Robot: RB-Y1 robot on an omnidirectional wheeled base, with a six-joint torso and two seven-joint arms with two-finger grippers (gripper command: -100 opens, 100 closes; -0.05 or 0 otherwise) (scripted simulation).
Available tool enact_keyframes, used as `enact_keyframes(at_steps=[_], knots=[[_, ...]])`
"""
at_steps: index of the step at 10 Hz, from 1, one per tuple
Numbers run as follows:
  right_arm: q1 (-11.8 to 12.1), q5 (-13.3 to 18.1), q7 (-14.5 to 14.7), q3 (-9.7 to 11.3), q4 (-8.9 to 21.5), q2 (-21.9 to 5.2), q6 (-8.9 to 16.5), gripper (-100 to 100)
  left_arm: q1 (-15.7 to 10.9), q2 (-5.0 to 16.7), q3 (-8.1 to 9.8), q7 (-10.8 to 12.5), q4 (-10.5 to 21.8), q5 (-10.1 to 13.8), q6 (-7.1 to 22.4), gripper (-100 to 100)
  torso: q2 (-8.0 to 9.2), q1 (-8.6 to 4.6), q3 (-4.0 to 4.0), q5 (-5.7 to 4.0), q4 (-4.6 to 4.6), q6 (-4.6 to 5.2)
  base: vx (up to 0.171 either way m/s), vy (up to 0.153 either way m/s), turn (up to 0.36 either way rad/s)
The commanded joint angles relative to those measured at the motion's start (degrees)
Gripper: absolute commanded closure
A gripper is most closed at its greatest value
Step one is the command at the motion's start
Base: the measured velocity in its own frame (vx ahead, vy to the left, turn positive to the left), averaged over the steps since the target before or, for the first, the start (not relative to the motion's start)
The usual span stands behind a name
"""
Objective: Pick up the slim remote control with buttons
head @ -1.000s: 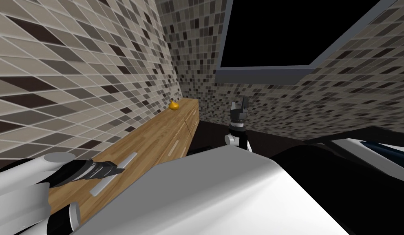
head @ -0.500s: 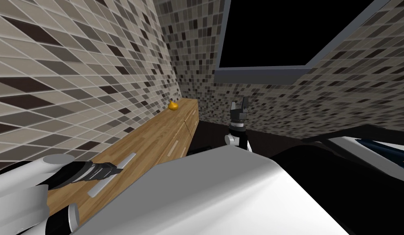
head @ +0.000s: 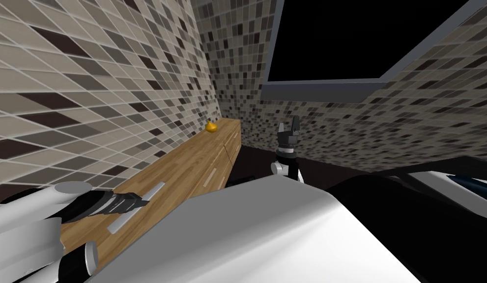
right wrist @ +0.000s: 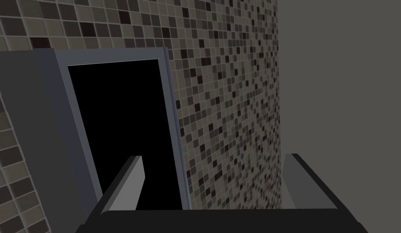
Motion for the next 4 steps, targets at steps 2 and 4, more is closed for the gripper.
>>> enact_keyframes(at_steps=[2,4], knots=[[0.0,0.0,0.0,0.0,0.0,0.0,0.0,0,-2.0,-0.1,-1.22,1.2,-2.7,-0.5,2.8,100,-0.01,-0.03,-0.01,0.0,0.0,0.06,0.02,0.01,0.121],[0.0,0.0,0.0,0.0,0.0,0.0,0.0,0,-1.3,-0.2,-0.81,1.2,-2.8,-0.3,2.5,0,0.0,-0.04,-0.01,0.02,-0.01,0.08,0.004,0.001,0.011]])
